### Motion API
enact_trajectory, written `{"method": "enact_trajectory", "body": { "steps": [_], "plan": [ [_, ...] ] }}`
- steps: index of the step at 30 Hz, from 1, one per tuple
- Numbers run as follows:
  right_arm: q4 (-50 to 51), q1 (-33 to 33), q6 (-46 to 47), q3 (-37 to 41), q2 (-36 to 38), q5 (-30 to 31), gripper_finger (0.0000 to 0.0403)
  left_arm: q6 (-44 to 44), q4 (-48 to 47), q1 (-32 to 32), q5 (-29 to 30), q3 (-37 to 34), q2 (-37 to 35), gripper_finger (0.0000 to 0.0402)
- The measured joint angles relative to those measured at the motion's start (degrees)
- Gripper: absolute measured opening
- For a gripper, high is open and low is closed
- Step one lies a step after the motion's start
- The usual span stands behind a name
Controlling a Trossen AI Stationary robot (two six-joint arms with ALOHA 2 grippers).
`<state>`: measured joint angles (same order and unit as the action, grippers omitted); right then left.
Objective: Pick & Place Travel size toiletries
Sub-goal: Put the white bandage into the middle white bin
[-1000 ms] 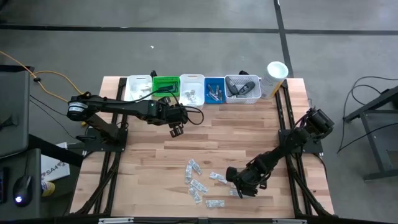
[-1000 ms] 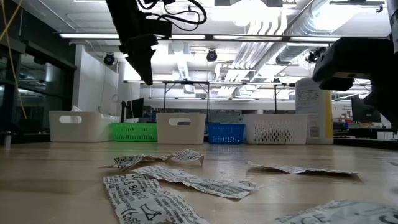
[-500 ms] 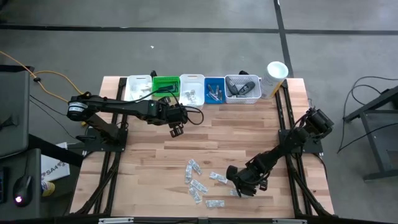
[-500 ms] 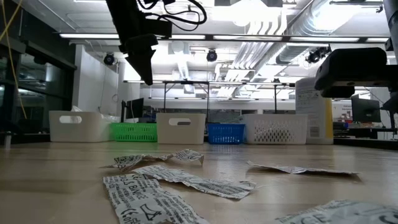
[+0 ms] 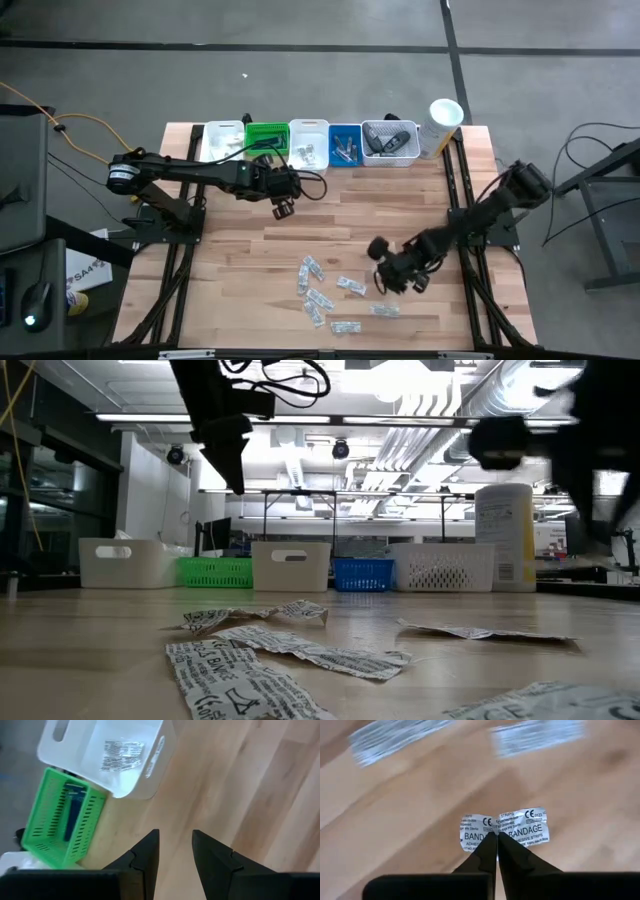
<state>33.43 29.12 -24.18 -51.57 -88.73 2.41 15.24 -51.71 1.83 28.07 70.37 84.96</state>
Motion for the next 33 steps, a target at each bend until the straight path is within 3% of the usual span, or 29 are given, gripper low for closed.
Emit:
{"method": "enact_trajectory", "body": {
  "steps": [7,11,15,20,24,28,33],
  "plan": [
    [-1.85,-8.69,3.27,-0.04,8.25,7.80,0.0004,-4.33,6.36,0.04,3.72,-4.65,-1.79,0.0115],
    [-4.71,-14.79,2.94,0.03,10.91,10.08,0.0003,-8.44,16.07,0.56,3.78,-11.39,-3.66,0.0115],
    [-13.93,-21.63,-1.27,3.23,11.28,9.94,0.0003,-12.14,28.68,3.15,2.58,-18.66,-5.56,0.0115],
    [-32.09,-29.05,-8.86,8.29,10.36,13.45,0.0003,-14.63,44.68,8.72,-5.89,-24.19,-6.31,0.0115],
    [-40.90,-31.67,-14.84,9.43,8.34,16.27,0.0003,-13.93,55.70,12.63,-13.41,-25.55,-5.98,0.0115],
    [-47.74,-33.12,-20.80,9.49,3.83,16.36,0.0003,-13.28,62.39,14.99,-18.78,-25.70,-6.01,0.0115],
    [-63.68,-34.14,-31.05,9.42,-3.51,21.52,0.0003,-7.54,65.66,16.27,-20.66,-25.70,-6.00,0.0115]
  ]
}}
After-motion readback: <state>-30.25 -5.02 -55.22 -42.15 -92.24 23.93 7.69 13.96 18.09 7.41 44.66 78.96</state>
